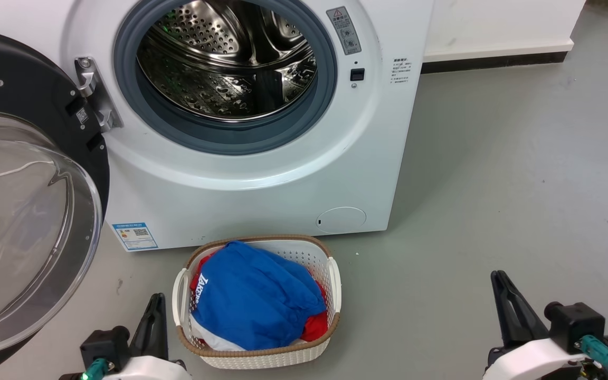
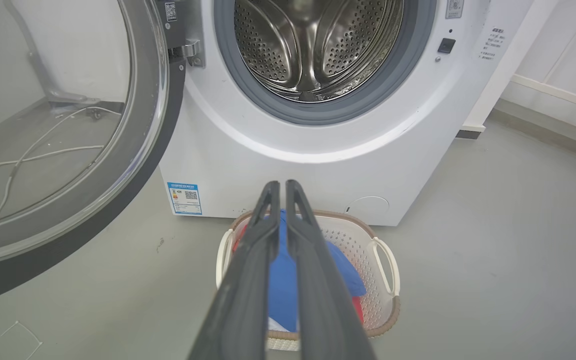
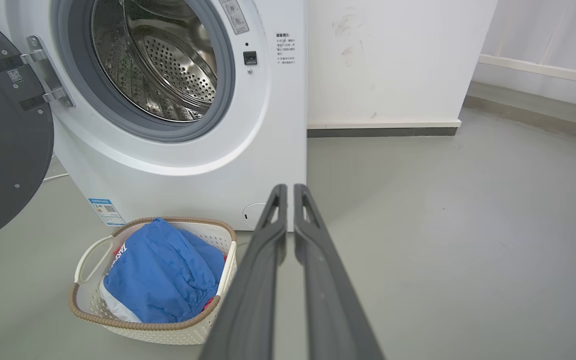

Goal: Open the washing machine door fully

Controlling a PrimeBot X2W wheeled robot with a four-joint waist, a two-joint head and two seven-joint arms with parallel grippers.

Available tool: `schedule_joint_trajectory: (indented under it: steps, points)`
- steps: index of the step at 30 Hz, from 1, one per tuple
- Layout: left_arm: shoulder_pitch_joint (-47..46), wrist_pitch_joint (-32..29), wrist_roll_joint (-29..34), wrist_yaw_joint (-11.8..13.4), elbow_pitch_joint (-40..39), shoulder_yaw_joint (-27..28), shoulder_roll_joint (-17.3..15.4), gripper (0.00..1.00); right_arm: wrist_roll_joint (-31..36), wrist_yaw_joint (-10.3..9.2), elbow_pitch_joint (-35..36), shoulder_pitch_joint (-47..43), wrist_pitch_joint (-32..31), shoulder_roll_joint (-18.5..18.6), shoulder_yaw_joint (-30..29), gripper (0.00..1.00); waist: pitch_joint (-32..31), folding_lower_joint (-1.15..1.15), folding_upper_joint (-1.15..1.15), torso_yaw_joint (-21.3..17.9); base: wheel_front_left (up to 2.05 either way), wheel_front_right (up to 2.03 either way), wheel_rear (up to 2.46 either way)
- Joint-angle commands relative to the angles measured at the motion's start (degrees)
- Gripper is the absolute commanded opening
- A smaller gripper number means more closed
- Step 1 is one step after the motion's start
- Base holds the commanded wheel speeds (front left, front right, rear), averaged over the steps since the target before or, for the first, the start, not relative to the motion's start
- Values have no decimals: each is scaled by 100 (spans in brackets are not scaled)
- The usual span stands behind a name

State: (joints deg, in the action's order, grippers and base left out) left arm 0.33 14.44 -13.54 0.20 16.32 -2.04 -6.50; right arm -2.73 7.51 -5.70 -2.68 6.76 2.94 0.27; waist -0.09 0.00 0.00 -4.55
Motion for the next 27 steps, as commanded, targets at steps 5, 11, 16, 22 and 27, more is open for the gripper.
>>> schedule_joint_trajectory:
  steps: [5,11,16,22,27]
  points:
    - [-159,-229,-726,-72,-37,138,19,0,-903,0,23,122,-69,38,-6,0,1,0,0,25,0,0,0]
    - [-184,-368,-1345,-133,-83,178,48,0,-1639,0,-63,209,-143,78,-17,0,3,0,0,46,0,0,0]
    - [-212,-483,-1823,-179,-109,216,69,0,-2203,0,-120,268,-199,102,-28,0,4,0,0,64,0,0,0]
    - [-254,-621,-2358,-232,-129,269,93,0,-2832,-1,-182,327,-265,124,-46,0,5,0,0,86,0,0,0]
    - [-283,-710,-2697,-267,-137,305,109,0,-3228,-1,-218,364,-308,136,-59,0,6,0,0,100,0,0,0]
